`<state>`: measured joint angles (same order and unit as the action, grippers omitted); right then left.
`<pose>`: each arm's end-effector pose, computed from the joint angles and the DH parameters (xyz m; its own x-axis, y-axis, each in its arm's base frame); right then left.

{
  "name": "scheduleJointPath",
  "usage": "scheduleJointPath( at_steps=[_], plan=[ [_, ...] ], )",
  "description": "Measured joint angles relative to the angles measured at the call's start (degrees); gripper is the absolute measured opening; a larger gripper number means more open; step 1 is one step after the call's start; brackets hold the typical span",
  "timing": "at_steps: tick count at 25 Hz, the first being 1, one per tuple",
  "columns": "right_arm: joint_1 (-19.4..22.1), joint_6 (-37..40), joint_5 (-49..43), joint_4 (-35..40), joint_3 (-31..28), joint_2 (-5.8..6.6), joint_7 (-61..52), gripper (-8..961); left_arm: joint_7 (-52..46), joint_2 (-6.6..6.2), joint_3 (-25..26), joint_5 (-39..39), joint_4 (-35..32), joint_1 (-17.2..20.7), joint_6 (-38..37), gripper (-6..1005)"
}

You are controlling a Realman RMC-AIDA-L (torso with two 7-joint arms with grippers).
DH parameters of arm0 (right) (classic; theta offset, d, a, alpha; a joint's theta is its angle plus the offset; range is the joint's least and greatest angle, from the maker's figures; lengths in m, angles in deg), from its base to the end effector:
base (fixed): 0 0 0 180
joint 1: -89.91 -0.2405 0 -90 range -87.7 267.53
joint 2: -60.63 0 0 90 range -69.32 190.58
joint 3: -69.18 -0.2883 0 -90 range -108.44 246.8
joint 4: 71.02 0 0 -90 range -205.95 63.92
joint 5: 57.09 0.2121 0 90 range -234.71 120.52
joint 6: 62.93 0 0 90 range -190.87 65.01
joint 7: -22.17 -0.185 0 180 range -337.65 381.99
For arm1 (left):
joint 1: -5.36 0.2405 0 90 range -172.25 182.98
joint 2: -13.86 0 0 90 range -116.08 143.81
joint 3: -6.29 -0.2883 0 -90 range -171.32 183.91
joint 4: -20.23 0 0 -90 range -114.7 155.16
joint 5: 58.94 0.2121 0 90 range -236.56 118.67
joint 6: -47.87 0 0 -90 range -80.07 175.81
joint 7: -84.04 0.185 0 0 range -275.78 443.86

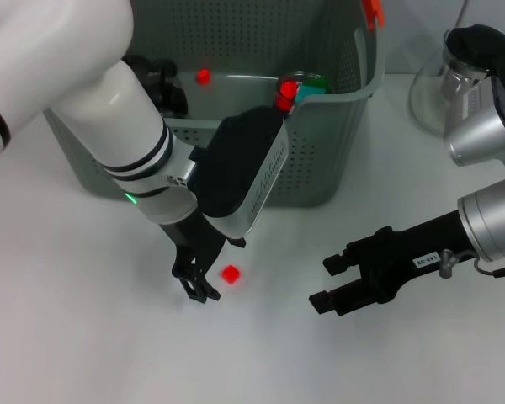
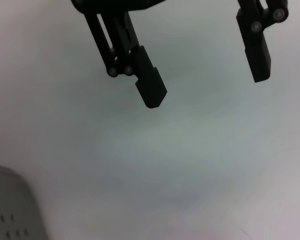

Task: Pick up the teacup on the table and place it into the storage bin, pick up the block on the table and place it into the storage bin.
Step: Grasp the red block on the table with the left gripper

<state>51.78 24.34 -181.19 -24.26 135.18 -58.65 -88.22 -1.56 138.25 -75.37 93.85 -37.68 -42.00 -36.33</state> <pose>0.2245 0.3599 -0.1014 0.8601 -0.5089 -0.0363 -0.5073 -0.8606 0.0445 -0.1934 0.3866 -0.1256 0.7842 -0.4070 -0.4683 -0.3848 -0.9111 0.1476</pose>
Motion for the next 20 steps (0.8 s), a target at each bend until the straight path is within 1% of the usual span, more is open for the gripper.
scheduleJointPath(
  at_steps=[10, 15, 20],
  plan=[
    [0.0, 0.1, -0.1, 0.0, 0.0, 0.1, 0.0, 790, 0.0, 0.07, -0.8, -0.3, 3.6, -0.3, 3.9, 828],
    [0.1, 0.1, -0.1, 0.0, 0.0, 0.1, -0.1, 790, -0.2, 0.07, -1.0, -0.3, 4.1, -0.5, 3.9, 716],
    [0.1, 0.1, -0.1, 0.0, 0.0, 0.03, -0.1, 789, -0.3, 0.13, -2.1, -0.4, 4.1, -0.6, 4.2, 560]
  ],
)
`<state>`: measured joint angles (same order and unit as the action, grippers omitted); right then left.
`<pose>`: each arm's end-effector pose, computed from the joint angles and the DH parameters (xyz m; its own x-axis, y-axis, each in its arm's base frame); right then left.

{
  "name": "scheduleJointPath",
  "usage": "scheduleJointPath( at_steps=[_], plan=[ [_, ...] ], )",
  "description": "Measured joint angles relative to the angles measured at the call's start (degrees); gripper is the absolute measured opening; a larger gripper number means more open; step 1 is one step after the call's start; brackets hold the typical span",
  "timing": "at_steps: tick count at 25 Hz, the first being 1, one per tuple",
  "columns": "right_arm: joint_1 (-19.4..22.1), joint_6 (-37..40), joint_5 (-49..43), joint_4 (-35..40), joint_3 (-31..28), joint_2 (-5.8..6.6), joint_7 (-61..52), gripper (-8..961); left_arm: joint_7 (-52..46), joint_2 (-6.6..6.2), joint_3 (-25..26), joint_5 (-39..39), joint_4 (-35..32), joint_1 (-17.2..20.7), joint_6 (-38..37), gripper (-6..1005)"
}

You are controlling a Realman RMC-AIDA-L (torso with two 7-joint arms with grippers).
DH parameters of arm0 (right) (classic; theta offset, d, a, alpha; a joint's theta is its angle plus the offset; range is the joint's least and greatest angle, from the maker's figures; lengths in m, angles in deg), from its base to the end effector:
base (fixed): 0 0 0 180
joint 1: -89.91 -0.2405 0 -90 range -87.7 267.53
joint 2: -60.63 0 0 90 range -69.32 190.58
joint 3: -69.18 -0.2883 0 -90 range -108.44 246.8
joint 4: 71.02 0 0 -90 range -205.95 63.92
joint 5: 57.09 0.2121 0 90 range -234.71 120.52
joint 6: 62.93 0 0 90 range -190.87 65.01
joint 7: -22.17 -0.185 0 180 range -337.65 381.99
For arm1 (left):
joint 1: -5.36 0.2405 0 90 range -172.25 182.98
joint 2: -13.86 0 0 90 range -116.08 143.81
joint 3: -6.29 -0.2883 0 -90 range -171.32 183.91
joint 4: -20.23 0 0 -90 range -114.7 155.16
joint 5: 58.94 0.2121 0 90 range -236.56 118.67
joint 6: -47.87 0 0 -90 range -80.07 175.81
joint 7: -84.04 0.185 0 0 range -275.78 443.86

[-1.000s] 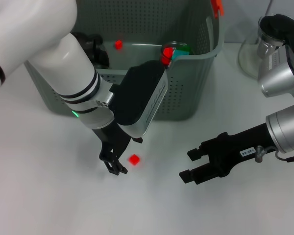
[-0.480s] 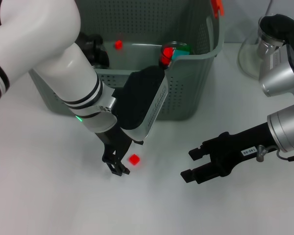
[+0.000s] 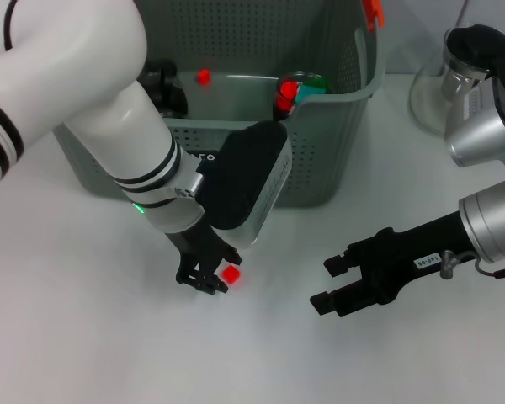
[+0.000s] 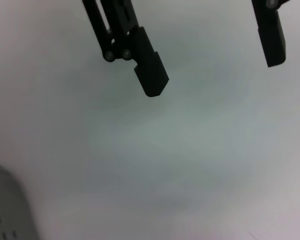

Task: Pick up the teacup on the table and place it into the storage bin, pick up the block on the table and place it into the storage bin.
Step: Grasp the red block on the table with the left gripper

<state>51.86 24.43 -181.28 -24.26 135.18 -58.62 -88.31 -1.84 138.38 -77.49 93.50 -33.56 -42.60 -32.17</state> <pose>0.2254 0.3593 -0.1012 0.8587 -0.5113 -0.0340 -0.5098 -0.8591 0.0450 -0.2012 0.3875 -0.1384 0.7767 -0.4071 -0.4806 -0.3846 -0.9108 0.1500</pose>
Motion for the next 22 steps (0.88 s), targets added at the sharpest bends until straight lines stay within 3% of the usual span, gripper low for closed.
scheduleJointPath(
  at_steps=[7, 22],
  plan=[
    [0.0, -0.1, 0.0, 0.0, 0.0, -0.11, 0.0, 790, 0.3, 0.12, -2.9, -0.2, 0.1, -0.5, 1.4, 338],
    [0.4, -0.1, 0.0, 0.0, 0.0, -0.11, 0.0, 789, -0.5, 0.04, -5.7, -0.3, 0.4, -2.2, 1.3, 348]
  ],
)
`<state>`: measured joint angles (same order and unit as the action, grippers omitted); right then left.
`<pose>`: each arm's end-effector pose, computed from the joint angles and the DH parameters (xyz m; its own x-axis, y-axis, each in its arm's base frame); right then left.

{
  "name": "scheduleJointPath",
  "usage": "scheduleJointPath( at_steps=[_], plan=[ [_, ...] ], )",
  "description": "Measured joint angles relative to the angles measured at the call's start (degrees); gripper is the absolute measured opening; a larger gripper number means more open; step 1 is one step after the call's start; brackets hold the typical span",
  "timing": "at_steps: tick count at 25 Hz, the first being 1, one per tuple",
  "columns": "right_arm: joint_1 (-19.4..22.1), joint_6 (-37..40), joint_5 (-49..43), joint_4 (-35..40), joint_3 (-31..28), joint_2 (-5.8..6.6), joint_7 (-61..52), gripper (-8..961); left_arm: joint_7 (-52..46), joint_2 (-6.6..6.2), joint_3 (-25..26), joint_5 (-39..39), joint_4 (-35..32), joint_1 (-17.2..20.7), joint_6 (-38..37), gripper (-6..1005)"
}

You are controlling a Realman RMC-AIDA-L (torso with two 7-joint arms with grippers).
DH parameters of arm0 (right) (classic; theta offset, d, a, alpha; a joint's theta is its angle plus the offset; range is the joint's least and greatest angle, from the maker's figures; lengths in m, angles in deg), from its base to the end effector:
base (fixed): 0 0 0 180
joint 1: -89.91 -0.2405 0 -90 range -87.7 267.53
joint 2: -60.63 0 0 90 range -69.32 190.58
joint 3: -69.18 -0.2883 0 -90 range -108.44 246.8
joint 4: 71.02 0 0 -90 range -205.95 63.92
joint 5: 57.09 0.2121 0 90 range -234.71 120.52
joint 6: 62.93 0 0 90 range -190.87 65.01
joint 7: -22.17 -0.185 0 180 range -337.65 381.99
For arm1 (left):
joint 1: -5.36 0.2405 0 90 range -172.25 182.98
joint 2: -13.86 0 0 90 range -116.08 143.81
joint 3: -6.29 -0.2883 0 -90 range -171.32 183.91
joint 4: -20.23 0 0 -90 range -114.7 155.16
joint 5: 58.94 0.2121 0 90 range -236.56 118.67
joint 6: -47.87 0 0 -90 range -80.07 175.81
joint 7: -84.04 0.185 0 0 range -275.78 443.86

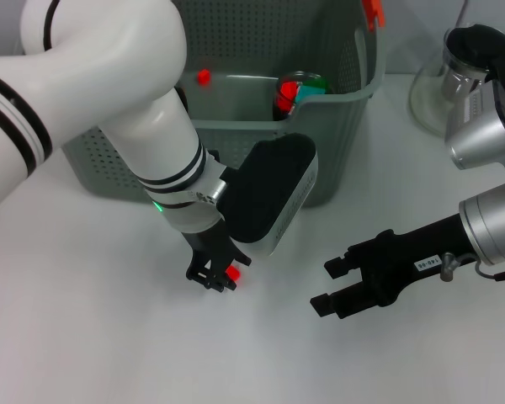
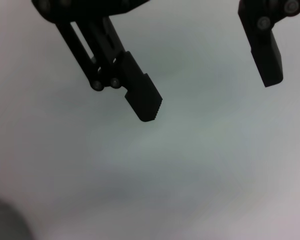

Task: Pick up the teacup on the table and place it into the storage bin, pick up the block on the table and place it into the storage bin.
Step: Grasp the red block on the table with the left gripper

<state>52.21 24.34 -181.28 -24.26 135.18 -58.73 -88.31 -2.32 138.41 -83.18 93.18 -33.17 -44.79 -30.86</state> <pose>0.2272 0.3578 -0.1020 0.8555 -0.5166 -0.0353 -0.5150 -0.8560 0.0453 -0.1875 0.3877 -0.1490 0.7111 -0.4932 -0.5011 -0.4573 -0.8658 0.2031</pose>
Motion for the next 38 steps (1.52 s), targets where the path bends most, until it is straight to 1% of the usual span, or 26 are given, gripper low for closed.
scheduleJointPath(
  at_steps=[3, 9, 14, 30, 38],
  plan=[
    [0.0, -0.1, 0.0, 0.0, 0.0, -0.06, 0.0, 790, -0.7, -0.07, -0.1, 0.3, 0.0, -0.4, -0.3, 350],
    [-0.2, -0.4, 0.0, -0.3, 0.0, -0.09, -0.5, 790, -0.8, -0.17, -0.8, 1.2, 0.0, -0.8, -0.2, 484],
    [-0.4, -0.8, 0.2, -0.6, 0.0, -0.38, -0.6, 791, 0.3, -0.22, -2.5, 2.2, 0.1, -0.8, 0.5, 609],
    [-0.6, -1.2, 0.4, -0.9, 0.0, -0.61, -1.0, 790, 2.1, 0.0, -5.6, 2.0, 0.1, -2.3, 0.7, 613],
    [-0.6, -1.4, 0.3, -1.4, 0.0, -0.61, -1.0, 790, 2.3, 0.08, -6.1, 2.0, 0.3, -2.5, 0.8, 613]
  ],
)
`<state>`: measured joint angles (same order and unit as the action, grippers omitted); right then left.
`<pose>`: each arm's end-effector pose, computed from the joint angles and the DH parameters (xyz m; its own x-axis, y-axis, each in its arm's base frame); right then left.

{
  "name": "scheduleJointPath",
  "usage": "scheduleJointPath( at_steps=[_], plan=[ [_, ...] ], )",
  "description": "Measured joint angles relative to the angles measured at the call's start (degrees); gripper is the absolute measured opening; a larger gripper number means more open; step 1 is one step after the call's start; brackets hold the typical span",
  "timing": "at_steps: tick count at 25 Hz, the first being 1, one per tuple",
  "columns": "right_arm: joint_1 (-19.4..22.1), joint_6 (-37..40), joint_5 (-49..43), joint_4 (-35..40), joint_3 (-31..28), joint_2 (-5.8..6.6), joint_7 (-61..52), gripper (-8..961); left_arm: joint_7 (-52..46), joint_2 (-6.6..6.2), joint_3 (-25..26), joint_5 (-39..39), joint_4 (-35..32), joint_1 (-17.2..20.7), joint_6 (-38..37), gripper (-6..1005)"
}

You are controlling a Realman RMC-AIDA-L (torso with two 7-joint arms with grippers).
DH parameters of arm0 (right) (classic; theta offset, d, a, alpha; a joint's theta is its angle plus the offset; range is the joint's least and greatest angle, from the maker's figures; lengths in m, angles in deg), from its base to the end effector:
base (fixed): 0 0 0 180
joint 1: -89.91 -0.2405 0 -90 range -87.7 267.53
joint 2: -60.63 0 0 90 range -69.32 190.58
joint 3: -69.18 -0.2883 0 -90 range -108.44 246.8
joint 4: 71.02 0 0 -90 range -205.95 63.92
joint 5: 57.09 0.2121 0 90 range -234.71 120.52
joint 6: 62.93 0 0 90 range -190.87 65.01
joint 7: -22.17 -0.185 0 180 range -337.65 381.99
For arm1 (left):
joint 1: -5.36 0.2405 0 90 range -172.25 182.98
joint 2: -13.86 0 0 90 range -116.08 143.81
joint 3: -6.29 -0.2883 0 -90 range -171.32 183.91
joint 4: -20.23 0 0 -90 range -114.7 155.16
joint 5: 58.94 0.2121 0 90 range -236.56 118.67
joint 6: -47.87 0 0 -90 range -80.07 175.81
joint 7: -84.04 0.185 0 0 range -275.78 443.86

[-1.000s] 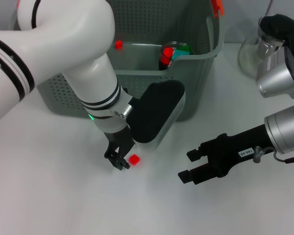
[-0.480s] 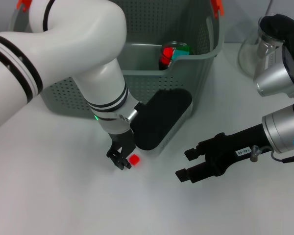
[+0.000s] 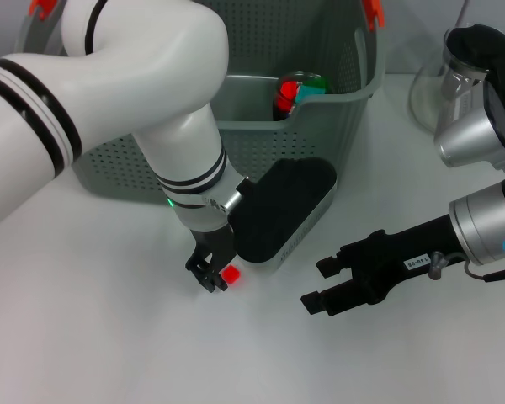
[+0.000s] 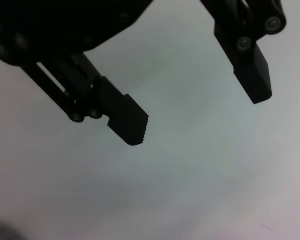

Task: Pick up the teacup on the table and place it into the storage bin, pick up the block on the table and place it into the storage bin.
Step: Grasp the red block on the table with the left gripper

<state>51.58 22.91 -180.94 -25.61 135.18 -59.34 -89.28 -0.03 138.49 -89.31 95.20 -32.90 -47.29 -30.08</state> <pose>0.2237 0.3593 -0.1093 0.8411 -0.5389 -0.0459 -0.5370 -0.8422 0.0475 -0.1782 0.3896 -0.1557 0.5744 -0.6228 -0.5313 -0.5585 -0.7726 0.3019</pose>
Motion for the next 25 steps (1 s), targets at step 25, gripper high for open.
scheduleJointPath(
  at_steps=[25],
  plan=[
    [0.2, 0.0, 0.0, -0.1, 0.0, 0.0, 0.2, 790, -0.3, 0.0, -0.8, 0.2, 2.1, -0.2, 1.2, 409]
  ],
)
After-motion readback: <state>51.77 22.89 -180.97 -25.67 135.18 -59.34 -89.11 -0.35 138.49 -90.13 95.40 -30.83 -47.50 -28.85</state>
